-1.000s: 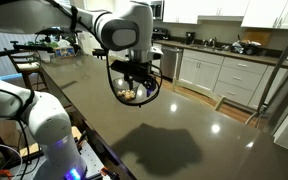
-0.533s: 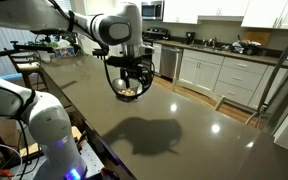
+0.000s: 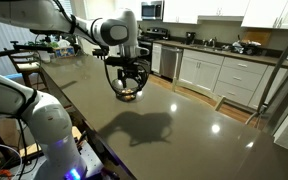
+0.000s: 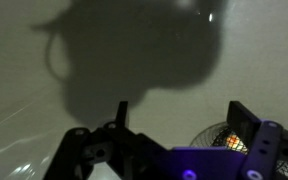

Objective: Empty the basket onto the counter

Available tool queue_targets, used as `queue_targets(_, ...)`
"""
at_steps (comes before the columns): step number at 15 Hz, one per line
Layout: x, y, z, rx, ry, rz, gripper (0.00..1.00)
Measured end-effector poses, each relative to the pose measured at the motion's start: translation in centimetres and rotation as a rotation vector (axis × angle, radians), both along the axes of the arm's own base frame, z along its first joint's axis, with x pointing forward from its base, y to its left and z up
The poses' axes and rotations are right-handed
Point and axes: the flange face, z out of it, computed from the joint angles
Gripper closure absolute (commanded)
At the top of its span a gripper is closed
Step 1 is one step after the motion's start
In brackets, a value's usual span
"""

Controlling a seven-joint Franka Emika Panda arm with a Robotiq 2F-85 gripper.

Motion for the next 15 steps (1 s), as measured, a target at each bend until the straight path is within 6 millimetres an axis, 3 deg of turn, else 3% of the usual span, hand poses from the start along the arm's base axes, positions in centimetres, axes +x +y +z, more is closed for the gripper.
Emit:
queue_targets(7,0.1,0.6,-0.2,-0.008,-0.003,-0.087,0.00)
queue_targets(15,1.2,6.2,-1.3,0.031,0.018,-0.157,0.00)
